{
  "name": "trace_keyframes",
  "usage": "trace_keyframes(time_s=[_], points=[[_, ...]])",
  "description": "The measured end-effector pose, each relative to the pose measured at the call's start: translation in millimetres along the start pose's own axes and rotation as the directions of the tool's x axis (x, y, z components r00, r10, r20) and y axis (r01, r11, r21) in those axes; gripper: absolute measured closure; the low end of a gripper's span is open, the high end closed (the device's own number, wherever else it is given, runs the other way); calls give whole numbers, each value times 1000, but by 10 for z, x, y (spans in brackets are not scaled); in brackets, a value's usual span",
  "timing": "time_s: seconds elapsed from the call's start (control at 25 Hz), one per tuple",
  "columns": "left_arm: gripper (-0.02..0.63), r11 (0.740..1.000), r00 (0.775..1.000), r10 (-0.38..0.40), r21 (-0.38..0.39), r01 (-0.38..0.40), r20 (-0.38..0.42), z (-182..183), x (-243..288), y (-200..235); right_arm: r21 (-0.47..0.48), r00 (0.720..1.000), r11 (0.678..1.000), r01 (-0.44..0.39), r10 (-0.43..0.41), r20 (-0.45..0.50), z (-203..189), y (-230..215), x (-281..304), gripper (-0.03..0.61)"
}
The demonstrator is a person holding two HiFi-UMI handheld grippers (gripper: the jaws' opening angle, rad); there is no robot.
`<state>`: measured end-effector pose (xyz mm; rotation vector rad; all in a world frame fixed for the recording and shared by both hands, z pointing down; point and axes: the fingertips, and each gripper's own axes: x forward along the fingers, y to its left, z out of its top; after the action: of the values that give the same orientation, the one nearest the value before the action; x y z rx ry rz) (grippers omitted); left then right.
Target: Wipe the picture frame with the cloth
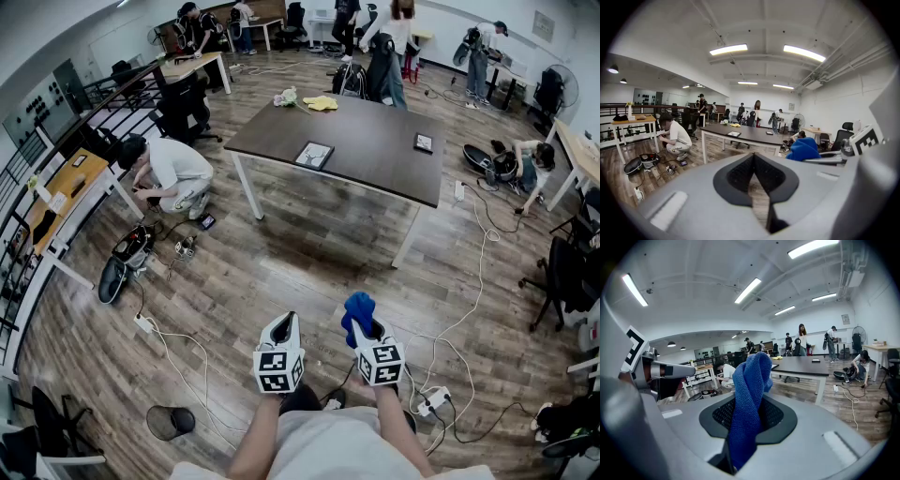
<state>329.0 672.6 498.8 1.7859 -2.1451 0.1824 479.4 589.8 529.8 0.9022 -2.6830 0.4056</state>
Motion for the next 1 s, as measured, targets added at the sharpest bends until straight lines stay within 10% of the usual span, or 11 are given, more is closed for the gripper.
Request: trace_keyframes(time_s=[1.0], points=[[561, 993, 996, -88, -73, 88, -3, 499, 1349, 739, 109, 999, 993, -50, 50, 2, 398, -258, 1482, 491]])
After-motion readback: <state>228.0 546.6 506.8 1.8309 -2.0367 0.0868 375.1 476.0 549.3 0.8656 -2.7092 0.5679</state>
